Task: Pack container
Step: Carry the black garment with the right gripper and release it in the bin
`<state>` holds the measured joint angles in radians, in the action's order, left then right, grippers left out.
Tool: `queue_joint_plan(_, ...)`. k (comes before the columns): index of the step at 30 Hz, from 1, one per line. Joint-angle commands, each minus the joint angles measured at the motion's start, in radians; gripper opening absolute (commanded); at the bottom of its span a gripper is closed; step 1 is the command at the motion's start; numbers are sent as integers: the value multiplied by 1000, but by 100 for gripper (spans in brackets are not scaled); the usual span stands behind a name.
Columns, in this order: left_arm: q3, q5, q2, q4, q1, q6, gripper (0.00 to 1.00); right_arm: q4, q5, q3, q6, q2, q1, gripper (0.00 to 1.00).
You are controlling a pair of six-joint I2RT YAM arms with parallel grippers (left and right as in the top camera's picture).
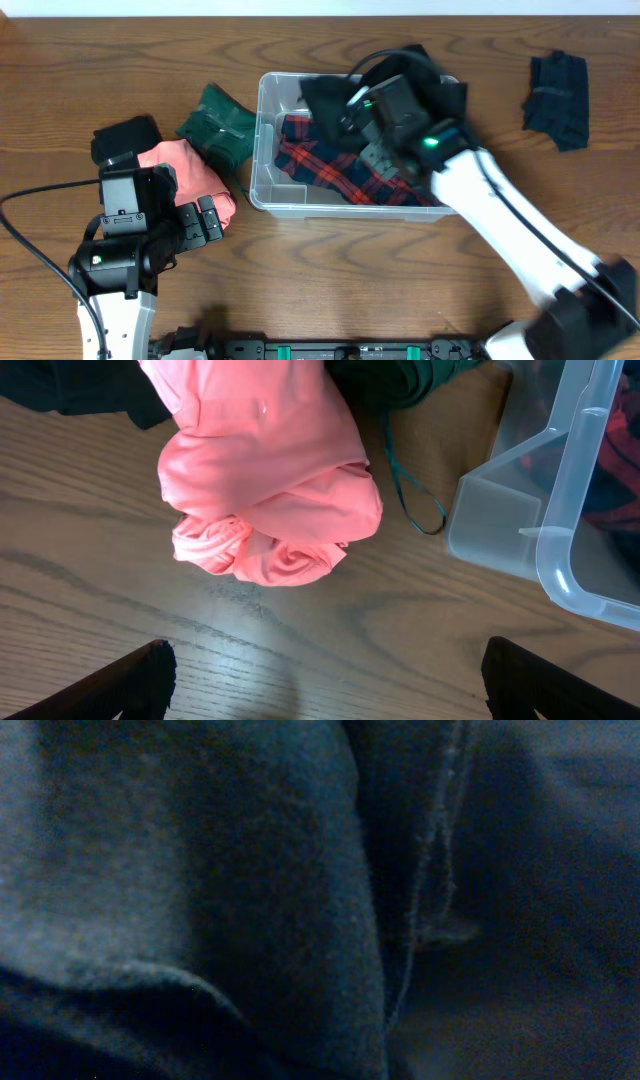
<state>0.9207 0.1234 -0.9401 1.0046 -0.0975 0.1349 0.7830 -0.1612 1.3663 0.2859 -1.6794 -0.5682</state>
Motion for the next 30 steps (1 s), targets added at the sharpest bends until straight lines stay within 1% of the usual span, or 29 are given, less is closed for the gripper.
queue_joint_plan(1,23,-11,0,5,-5,10,98,-5,24,27,52,-79,-26,1)
queue_joint_plan(3,23,-11,0,5,-5,10,98,-2,51,27,52,-109,-47,2)
queue_joint_plan(4,23,-11,0,5,-5,10,98,2,54,27,52,-111,-58,16)
queue_joint_plan(5,23,-12,0,5,-5,10,98,6,48,27,52,-107,-69,68)
queue_joint_plan(6,23,-12,0,5,-5,9,98,10,26,28,52,-93,-78,99)
queue_joint_plan(11,23,-12,0,4,-5,9,98,-14,-53,31,51,37,-92,99)
queue_joint_plan(16,23,-11,0,4,-5,10,98,-122,-55,31,52,196,-67,99)
queue_joint_plan(17,23,-11,0,4,-5,10,98,-141,-64,31,51,206,-58,97)
queue_joint_plan(18,23,-11,0,4,-5,10,98,-161,-76,31,51,212,-42,79)
queue_joint_plan(19,23,-11,0,4,-5,10,98,-173,-78,31,50,211,-25,57)
queue_joint_plan(20,23,-11,0,4,-5,10,98,-184,-77,29,32,204,-1,38)
queue_joint_plan(21,23,-11,0,4,-5,10,98,-192,-76,28,11,194,16,22)
queue_joint_plan(22,23,-11,0,4,-5,10,98,-198,-72,27,-19,178,39,12)
queue_joint_plan(23,23,-12,0,4,-5,10,98,-201,-65,27,-39,156,59,10)
queue_joint_plan(26,23,-11,0,4,-5,10,98,-217,-18,27,-74,69,114,11)
queue_joint_plan(30,23,-11,0,5,-5,10,98,-250,24,27,-133,-87,163,12)
